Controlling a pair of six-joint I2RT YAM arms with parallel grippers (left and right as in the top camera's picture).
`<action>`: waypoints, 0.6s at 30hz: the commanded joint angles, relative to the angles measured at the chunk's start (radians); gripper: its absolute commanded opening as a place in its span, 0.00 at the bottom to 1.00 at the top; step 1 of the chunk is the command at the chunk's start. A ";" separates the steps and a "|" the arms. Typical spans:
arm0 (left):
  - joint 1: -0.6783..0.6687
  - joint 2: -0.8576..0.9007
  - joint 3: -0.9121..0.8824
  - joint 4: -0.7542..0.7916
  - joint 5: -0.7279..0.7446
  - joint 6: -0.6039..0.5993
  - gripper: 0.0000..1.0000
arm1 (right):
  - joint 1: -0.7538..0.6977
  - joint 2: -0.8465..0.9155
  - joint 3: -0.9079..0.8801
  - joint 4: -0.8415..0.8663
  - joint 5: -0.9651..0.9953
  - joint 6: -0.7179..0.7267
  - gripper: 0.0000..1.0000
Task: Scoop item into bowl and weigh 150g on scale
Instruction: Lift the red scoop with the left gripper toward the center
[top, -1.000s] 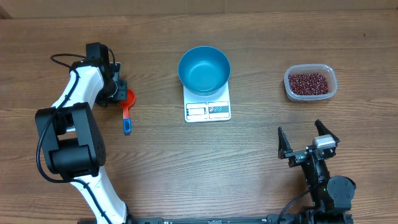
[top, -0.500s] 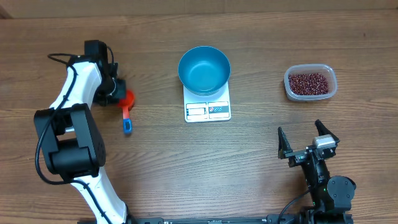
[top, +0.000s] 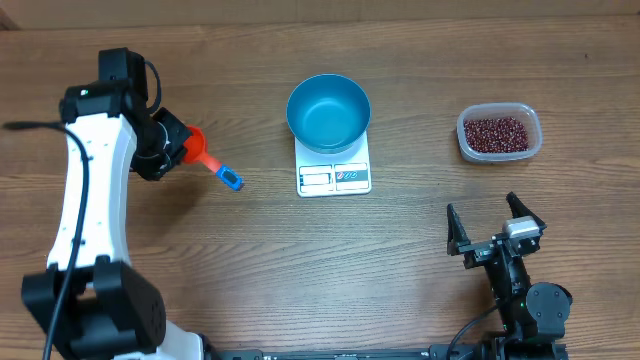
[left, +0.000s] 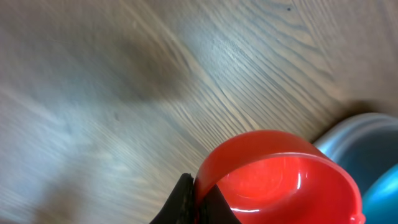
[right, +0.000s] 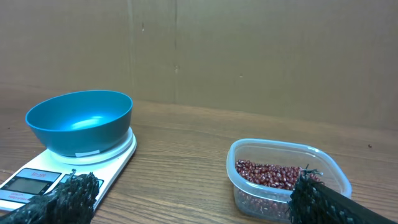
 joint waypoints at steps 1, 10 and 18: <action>-0.035 -0.078 0.015 -0.029 0.073 -0.178 0.04 | 0.005 -0.010 -0.010 0.004 0.010 -0.001 1.00; -0.263 -0.255 0.015 -0.144 -0.020 -0.500 0.04 | 0.005 -0.010 -0.010 0.004 0.010 -0.001 1.00; -0.566 -0.291 0.015 -0.151 -0.145 -0.775 0.04 | 0.005 -0.010 -0.010 0.004 0.010 -0.001 1.00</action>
